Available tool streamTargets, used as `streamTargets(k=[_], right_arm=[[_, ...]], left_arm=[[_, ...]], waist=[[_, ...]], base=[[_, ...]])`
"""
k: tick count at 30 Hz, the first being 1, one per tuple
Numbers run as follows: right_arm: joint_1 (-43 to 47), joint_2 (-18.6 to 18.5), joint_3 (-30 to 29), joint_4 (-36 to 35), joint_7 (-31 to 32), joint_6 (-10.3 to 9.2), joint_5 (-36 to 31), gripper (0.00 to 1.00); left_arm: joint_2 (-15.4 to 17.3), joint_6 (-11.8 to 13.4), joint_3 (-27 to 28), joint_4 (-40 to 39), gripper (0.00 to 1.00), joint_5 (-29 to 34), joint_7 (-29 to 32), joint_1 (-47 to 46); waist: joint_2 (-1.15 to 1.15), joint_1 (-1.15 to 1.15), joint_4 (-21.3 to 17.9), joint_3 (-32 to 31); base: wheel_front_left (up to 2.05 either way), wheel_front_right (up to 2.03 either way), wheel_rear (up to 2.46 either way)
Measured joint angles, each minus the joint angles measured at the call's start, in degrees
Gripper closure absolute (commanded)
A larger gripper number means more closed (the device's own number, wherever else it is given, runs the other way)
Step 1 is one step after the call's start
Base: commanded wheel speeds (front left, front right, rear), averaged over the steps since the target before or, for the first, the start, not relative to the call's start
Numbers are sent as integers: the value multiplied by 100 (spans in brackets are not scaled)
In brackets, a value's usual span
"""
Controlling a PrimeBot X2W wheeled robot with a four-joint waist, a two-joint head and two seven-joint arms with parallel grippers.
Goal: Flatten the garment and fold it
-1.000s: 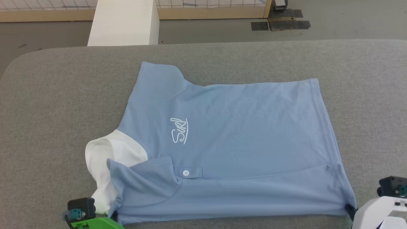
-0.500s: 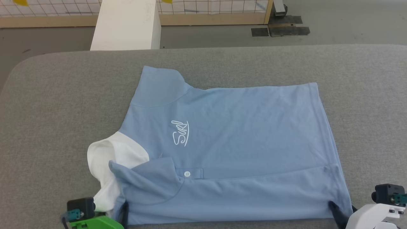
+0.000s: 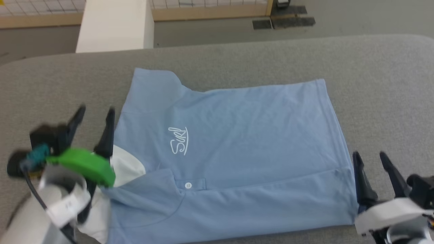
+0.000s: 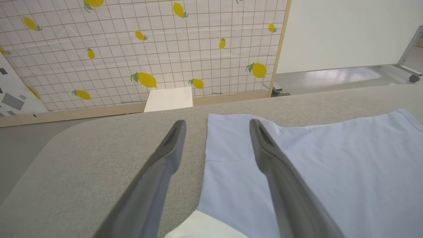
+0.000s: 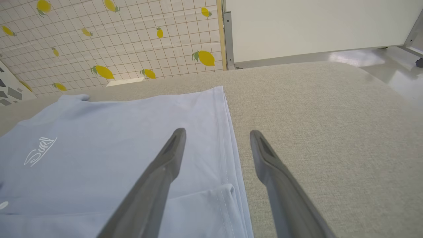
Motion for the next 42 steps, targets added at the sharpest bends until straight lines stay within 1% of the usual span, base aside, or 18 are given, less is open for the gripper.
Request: streamTargets(k=[3,8,12,14,16,17,20,22,23,26,29,32,33,34,35,39,42], right_arm=[[-325,-91,208,-14,-332,0,-77,0],[-956,-300,591,-8,-656,0,-69,0],[-1343,-397,903,5,-740,0,-1,0],[-1516,-413,1033,16,-740,0,59,0],[-1651,-439,1152,42,-703,0,101,0],[-1719,-443,1198,53,-702,0,122,0],[-1861,-445,1302,87,-704,0,151,0],[-1892,-443,1356,112,-732,0,188,0],[-1899,-442,1371,125,-747,0,193,0],[-1912,-435,1406,171,-781,0,199,0],[-1925,-430,1408,216,-805,0,200,0],[-1941,-415,1408,224,-829,0,199,0],[-1952,-405,1408,226,-831,0,199,0],[-1958,-403,1411,227,-829,0,198,0],[-1961,-403,1412,229,-828,0,198,0],[-2157,-476,1505,231,-760,0,186,0],[-2725,-613,1607,265,-500,0,189,0]], left_arm=[[41,-208,-37,127,0,27,211,-765],[102,-523,-45,781,0,15,705,-2047],[162,-689,-27,1312,0,-47,1155,-2799],[277,-791,-71,1559,0,-70,1510,-3142],[364,-790,-80,1767,0,-69,1835,-3418],[416,-776,-89,1880,0,-69,2035,-3550],[528,-624,-144,2197,0,-74,2774,-3805],[603,-485,-175,2362,0,-98,3319,-3893],[619,-438,-168,2392,0,-127,3483,-3914],[643,-192,-109,2417,0,-230,3992,-3972],[648,77,27,2352,0,-481,4402,-3977],[772,326,69,2204,0,-510,4800,-3982],[809,404,83,2154,15,-516,4929,-3981],[839,465,94,2078,54,-544,5064,-3978],[871,490,104,2016,100,-549,5154,-3965],[918,595,89,1767,100,-587,5365,-3891],[920,647,58,1593,100,-587,5378,-3839]], waist=[[0,0,-80,212],[0,0,-259,668],[0,1,-444,1027],[0,1,-560,1223],[0,2,-670,1396],[0,2,-732,1488],[0,2,-911,1724],[0,2,-1038,1871],[0,2,-1088,1923],[0,2,-1257,2094],[0,1,-1384,2211],[0,1,-1472,2286],[0,1,-1494,2303],[0,1,-1511,2316],[0,1,-1521,2325],[0,0,-1521,2329],[0,0,-1488,2335]], base=[[0,0,0],[0,0,0],[0,0,0],[0,0,0],[0,0,0],[0,0,0],[0,0,0],[0,0,0],[0,0,0],[0,0,0],[0,0,0],[0,0,0],[0,0,0],[0,0,0],[0,0,0],[0,0,0],[0,0,0]])
